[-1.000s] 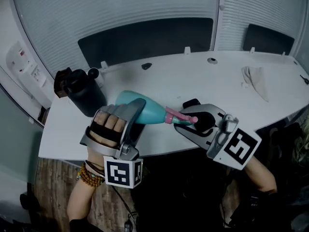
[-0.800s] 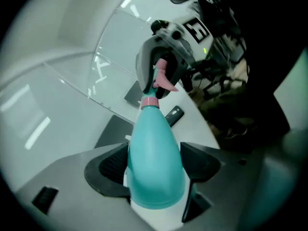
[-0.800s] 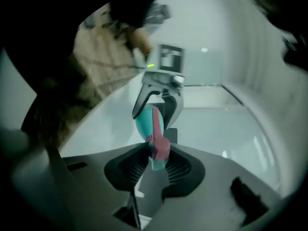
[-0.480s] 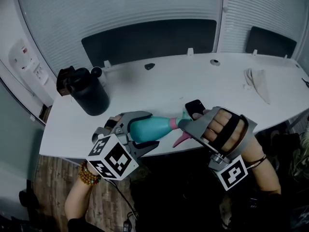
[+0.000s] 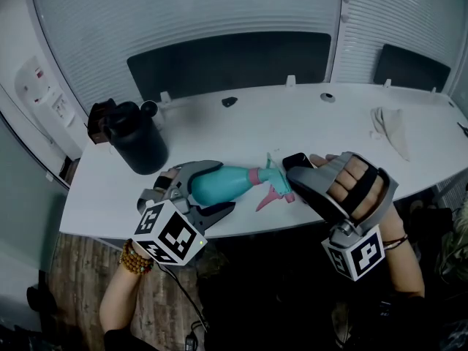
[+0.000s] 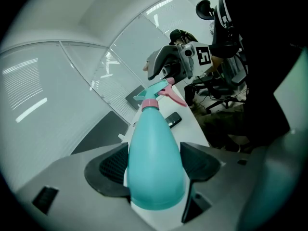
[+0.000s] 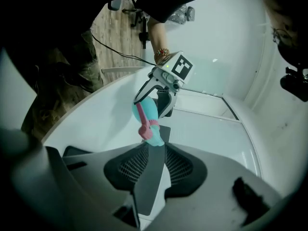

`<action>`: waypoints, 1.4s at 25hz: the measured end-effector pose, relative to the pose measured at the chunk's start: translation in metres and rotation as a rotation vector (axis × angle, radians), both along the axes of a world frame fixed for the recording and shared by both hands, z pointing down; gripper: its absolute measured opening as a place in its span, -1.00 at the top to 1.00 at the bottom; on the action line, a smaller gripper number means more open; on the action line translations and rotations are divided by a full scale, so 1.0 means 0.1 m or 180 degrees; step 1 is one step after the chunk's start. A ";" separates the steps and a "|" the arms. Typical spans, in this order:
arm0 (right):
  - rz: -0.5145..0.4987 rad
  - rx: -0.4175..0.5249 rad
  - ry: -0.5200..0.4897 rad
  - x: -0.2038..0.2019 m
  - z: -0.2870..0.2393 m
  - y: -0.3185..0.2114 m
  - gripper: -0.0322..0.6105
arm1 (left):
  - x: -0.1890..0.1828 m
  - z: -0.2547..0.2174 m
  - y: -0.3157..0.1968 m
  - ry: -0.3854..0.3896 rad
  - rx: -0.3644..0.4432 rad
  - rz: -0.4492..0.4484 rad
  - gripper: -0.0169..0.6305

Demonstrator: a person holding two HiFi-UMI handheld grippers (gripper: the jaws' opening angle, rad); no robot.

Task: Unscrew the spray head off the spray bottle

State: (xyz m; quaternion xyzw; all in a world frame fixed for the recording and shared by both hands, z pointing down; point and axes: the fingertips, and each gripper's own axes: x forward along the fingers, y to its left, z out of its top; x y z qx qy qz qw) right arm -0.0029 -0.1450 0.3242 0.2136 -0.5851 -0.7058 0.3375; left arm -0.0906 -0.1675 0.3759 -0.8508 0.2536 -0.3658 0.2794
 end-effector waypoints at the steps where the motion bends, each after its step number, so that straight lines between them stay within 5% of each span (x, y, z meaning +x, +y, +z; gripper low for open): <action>1: 0.0001 -0.0015 -0.0018 0.00 0.00 -0.01 0.61 | -0.02 0.00 -0.01 0.0006 0.0017 -0.0013 -0.11; 7: 0.0045 -0.0122 -0.0083 0.02 0.02 -0.08 0.61 | -0.10 -0.09 -0.06 0.0077 0.0185 -0.0098 -0.11; 10: 0.0043 -0.0432 -0.0384 0.09 0.01 -0.14 0.61 | -0.18 -0.15 -0.13 0.0063 0.0387 -0.0216 -0.11; 13: -0.0223 -0.1554 -0.1211 0.11 -0.09 -0.11 0.61 | -0.30 -0.25 -0.23 -0.0127 0.0786 -0.0399 -0.11; 16: -0.0662 -0.3387 -0.2291 0.05 -0.20 0.04 0.61 | -0.38 -0.36 -0.29 -0.0332 0.1214 -0.0526 -0.11; 21: -0.1249 -0.5726 -0.2979 -0.03 -0.20 0.15 0.35 | -0.37 -0.61 -0.25 -0.0598 0.1969 -0.0606 -0.11; 26: -0.1978 -0.8178 -0.4040 0.04 -0.31 0.00 0.30 | -0.32 -0.77 -0.15 -0.1056 0.2753 -0.0680 -0.11; 29: -0.2201 -0.8809 -0.4208 -0.02 -0.27 0.07 0.30 | -0.32 -0.81 -0.12 -0.1306 0.3081 -0.0731 -0.11; 35: -0.2297 -0.8968 -0.4374 -0.08 -0.25 0.13 0.30 | -0.31 -0.90 -0.04 -0.1374 0.3489 -0.0721 -0.11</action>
